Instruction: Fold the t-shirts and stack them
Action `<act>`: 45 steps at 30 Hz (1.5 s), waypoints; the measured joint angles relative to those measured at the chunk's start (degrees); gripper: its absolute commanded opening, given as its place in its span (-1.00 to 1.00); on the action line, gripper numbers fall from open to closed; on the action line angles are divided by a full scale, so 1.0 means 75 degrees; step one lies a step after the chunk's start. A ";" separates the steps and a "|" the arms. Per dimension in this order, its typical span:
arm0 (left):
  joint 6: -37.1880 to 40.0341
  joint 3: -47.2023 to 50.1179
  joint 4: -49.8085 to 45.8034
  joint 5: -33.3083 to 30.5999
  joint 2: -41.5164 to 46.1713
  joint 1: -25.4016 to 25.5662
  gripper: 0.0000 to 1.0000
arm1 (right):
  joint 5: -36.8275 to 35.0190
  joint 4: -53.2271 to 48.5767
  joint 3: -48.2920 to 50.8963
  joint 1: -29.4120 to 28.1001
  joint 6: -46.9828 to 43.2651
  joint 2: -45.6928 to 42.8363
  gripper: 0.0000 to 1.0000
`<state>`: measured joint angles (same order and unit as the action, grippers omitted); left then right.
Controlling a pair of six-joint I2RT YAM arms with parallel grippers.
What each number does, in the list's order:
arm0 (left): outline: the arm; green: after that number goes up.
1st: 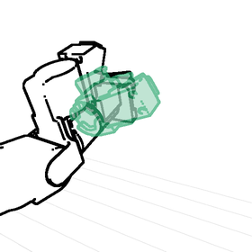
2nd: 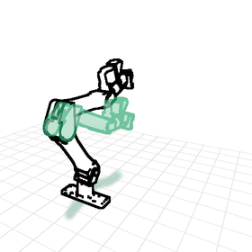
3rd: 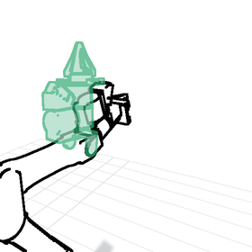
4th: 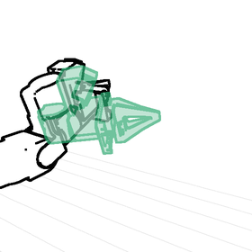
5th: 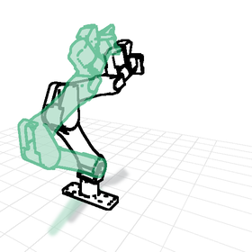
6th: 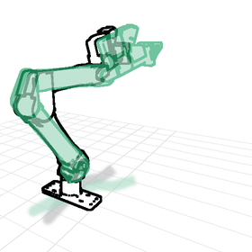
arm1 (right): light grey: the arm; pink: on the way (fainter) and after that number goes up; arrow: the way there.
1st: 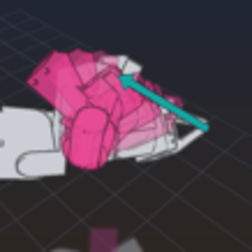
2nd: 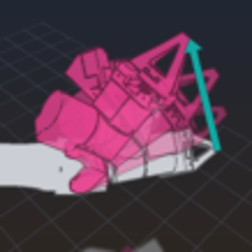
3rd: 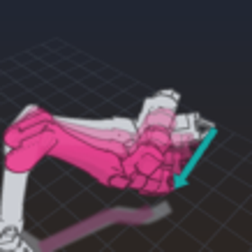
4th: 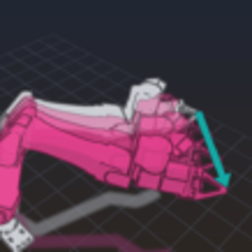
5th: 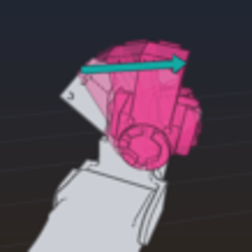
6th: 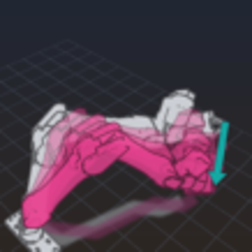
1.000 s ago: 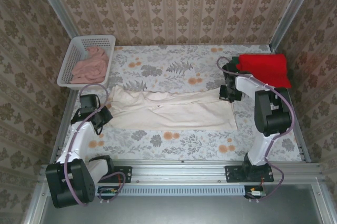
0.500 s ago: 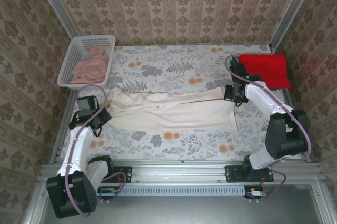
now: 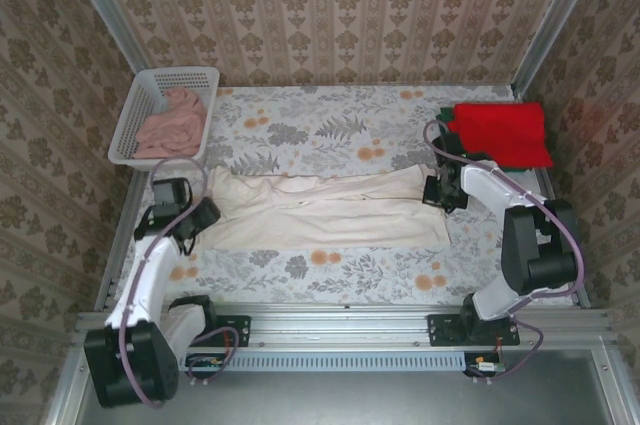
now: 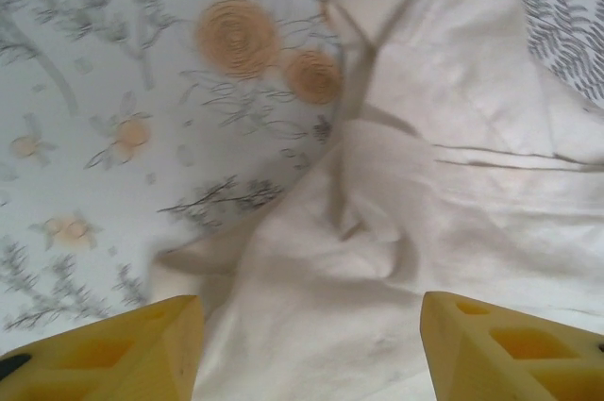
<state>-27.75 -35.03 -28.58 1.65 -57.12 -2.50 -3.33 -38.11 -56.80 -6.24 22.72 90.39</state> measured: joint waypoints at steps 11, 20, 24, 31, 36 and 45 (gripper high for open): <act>0.0329 -0.1046 0.0711 0.0227 -0.3037 0.0644 -0.50 | 0.0137 0.0385 0.0134 0.0000 0.0003 0.0093 -0.96; 0.0472 -0.2468 0.0396 0.0268 -0.3864 0.0921 -1.00 | 0.0140 0.0446 0.0169 0.0000 0.0000 0.0093 -0.97; 0.0475 -0.3896 0.0175 0.0207 -0.3934 0.1209 -1.00 | 0.0143 0.0490 0.0175 0.0000 -0.0003 0.0093 -0.97; 0.0699 -0.6761 0.0297 0.0117 -0.5910 0.1335 -0.18 | 0.0265 0.0603 0.0184 0.0000 -0.0003 0.0102 -0.97; 0.0889 -0.7160 0.0029 0.0003 -0.6907 0.1329 0.40 | 0.0344 0.0679 0.0207 -0.0003 0.0000 0.0099 -0.97; 0.1201 -0.5141 0.0143 -0.0318 -0.4307 0.1501 0.17 | 0.0344 0.0691 0.0312 -0.0003 -0.0003 0.0099 -0.97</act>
<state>-18.74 -73.58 -27.51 -0.73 -89.43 8.75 -0.75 -32.93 -54.46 -6.26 22.70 91.13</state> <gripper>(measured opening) 0.634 0.068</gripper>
